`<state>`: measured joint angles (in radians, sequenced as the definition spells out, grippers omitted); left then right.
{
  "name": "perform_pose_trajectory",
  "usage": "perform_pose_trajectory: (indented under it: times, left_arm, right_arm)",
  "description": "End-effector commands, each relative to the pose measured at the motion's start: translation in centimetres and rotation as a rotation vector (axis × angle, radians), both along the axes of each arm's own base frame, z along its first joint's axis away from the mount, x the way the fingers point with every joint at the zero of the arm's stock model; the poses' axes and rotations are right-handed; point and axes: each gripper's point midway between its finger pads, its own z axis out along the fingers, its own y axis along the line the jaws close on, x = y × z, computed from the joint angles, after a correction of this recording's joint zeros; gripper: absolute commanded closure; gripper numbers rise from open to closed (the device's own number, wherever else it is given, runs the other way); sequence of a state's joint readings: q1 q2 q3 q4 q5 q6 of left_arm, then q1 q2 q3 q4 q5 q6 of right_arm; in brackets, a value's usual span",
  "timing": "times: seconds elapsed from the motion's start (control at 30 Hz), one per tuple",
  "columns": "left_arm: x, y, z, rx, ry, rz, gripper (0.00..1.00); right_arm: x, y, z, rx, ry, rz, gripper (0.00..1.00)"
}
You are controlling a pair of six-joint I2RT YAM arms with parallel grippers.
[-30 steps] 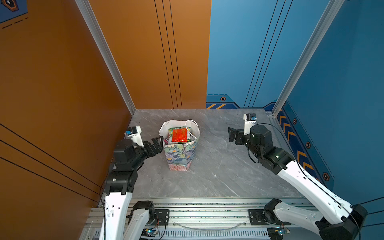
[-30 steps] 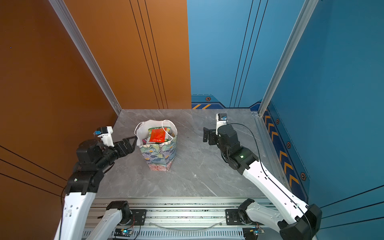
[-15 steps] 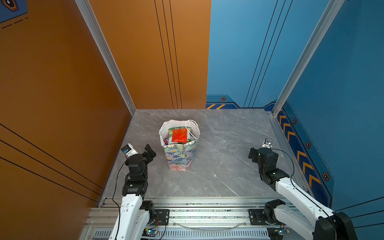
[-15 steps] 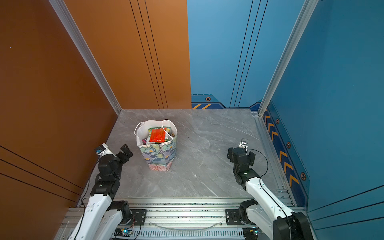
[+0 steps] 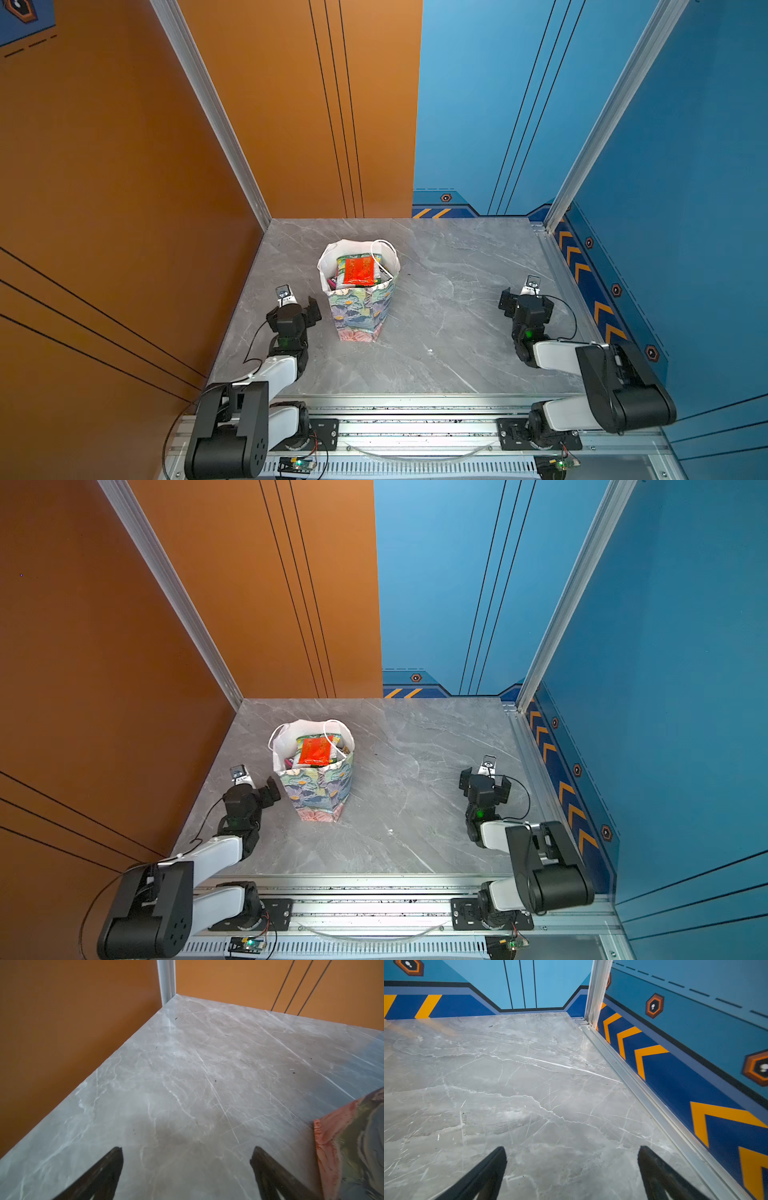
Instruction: Place the snacks into the paper bag
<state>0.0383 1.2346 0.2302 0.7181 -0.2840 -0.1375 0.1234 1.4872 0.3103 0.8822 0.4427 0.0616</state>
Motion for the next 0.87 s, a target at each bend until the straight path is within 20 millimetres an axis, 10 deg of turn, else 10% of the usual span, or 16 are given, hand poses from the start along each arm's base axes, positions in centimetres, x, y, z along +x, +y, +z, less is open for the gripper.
perform_pose_trajectory:
  times: [0.0,0.2,0.83]
  left_arm:
    - [1.8,-1.3,2.4,0.014,-0.130,-0.106,0.02]
    - [4.6,-5.1,-0.1,0.105,-0.109,-0.259,0.02]
    - [5.1,-2.5,-0.7,0.095,-0.026,-0.092,0.02]
  right_arm:
    - [1.2,1.8,1.3,-0.016,-0.104,0.104,0.00]
    - [1.4,2.1,1.0,0.001,-0.060,0.133,0.00]
    - [2.7,1.6,0.1,0.094,0.006,0.181,0.00]
